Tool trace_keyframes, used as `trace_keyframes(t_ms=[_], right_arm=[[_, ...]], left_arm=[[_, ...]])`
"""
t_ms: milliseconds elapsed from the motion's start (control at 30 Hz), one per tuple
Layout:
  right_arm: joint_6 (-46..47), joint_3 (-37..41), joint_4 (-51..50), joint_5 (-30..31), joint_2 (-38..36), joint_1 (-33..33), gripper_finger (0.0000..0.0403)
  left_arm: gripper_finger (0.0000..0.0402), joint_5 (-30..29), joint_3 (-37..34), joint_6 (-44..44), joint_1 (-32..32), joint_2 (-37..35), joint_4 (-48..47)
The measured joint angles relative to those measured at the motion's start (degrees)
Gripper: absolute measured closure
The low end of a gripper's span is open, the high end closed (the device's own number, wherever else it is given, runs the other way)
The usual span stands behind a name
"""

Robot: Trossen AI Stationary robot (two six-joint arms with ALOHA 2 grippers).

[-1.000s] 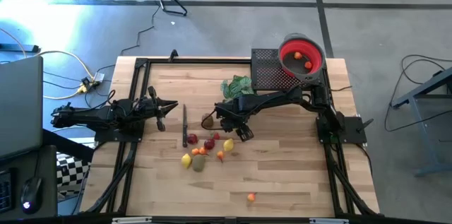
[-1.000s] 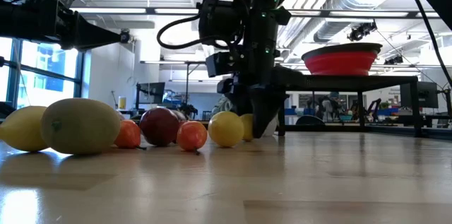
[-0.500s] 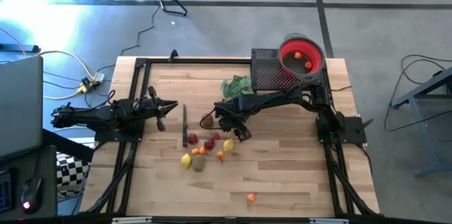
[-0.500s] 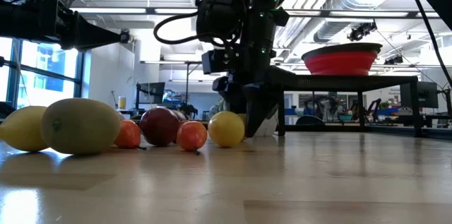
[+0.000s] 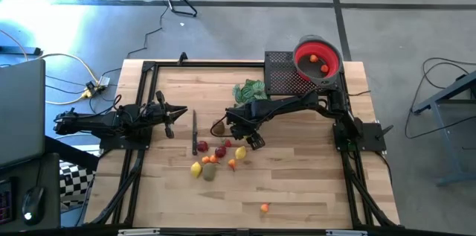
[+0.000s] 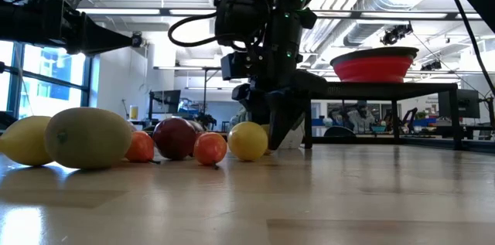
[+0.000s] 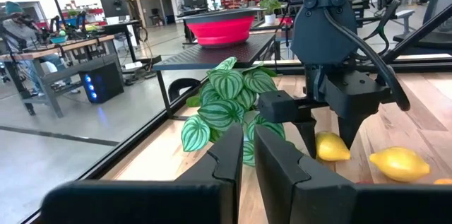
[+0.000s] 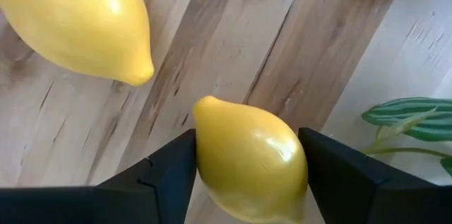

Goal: Pick & Place Fruit
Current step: Put the lemon into the red colander

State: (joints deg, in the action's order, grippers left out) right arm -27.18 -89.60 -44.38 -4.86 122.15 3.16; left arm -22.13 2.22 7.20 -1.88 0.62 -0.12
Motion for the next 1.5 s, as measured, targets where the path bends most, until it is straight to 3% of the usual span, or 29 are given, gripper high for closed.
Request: trace_keyframes(t_ms=[833,1100,1500], right_arm=[[1.7,0.0,-0.2,0.2,-0.4,0.0,0.0187],[3.5,0.0,0.9,0.2,-4.2,-0.1,0.0188],[9.9,-0.1,9.5,1.1,-15.7,-0.1,0.0189]], left_arm=[[0.0368,0.0,0.0,0.0,0.0,0.0,0.0],[0.0368,0.0,0.0,0.0,0.0,0.0,0.0],[0.0368,0.0,0.0,0.0,0.0,0.0,0.0]])
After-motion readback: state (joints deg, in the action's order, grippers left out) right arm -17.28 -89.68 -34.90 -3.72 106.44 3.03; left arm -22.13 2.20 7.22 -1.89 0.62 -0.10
